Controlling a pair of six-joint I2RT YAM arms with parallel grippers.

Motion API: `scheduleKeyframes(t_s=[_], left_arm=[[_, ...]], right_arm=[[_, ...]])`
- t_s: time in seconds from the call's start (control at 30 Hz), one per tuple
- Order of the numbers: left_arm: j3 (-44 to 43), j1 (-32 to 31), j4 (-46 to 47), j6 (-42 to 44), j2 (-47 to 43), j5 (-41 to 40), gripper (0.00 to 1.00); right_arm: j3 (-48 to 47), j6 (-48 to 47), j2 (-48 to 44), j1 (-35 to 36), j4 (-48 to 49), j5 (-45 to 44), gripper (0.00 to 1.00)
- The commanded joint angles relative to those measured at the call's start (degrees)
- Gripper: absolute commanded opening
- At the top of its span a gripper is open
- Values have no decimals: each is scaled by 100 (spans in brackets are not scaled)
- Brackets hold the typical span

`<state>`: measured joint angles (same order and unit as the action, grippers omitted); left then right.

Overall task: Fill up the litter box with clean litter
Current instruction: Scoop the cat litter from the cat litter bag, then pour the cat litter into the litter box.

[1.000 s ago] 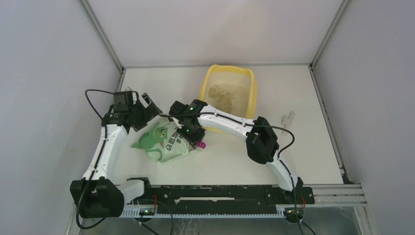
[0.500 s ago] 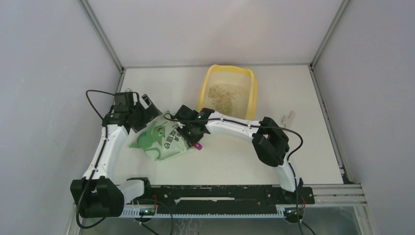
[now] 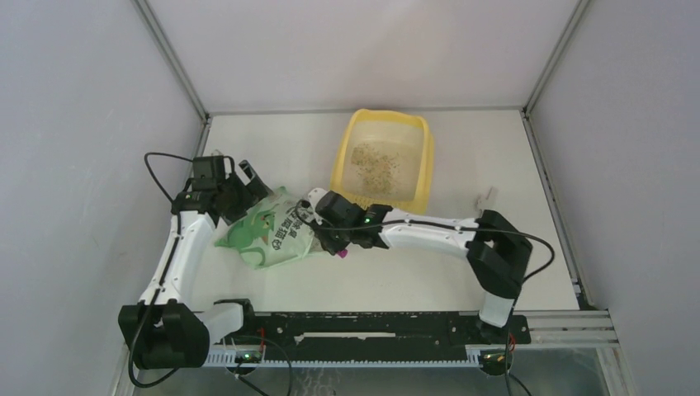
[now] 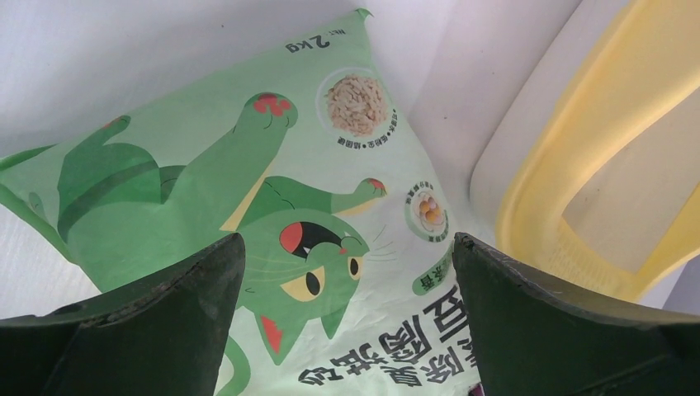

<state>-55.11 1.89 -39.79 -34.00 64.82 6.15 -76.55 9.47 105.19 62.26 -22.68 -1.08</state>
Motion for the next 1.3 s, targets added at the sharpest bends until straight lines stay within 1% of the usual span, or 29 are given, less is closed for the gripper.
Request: scheduleKeyframes(t_s=[0.0, 0.2, 0.47, 0.63, 0.83, 0.97, 1.1, 1.17, 1.27], left_arm=[[-58, 9, 23, 119, -231, -27, 100], [-135, 13, -29, 97, -322, 12, 100], [-295, 13, -138, 91, -459, 26, 100], [-353, 13, -169, 86, -479, 38, 100], [-342, 13, -176, 86, -506, 49, 100], [-345, 17, -173, 86, -516, 59, 100], [-352, 13, -170, 86, -524, 70, 100], [-347, 13, -166, 86, -523, 83, 100], [-342, 13, -133, 86, -523, 110, 100]], right_arm=[[594, 19, -1118, 103, 780, -255, 0], [1517, 37, -2047, 307, 628, -398, 0], [2688, 230, -3137, 439, 971, -536, 0], [2955, 240, -3459, 473, 900, -632, 0], [3020, 249, -4285, 450, 535, -814, 0], [2791, 257, -4723, -4, -150, -514, 0], [2514, 227, -4997, -747, -864, -238, 0], [2317, 203, -5018, -1177, -1186, -79, 0], [1824, 102, -4812, -1882, -1793, 204, 0]])
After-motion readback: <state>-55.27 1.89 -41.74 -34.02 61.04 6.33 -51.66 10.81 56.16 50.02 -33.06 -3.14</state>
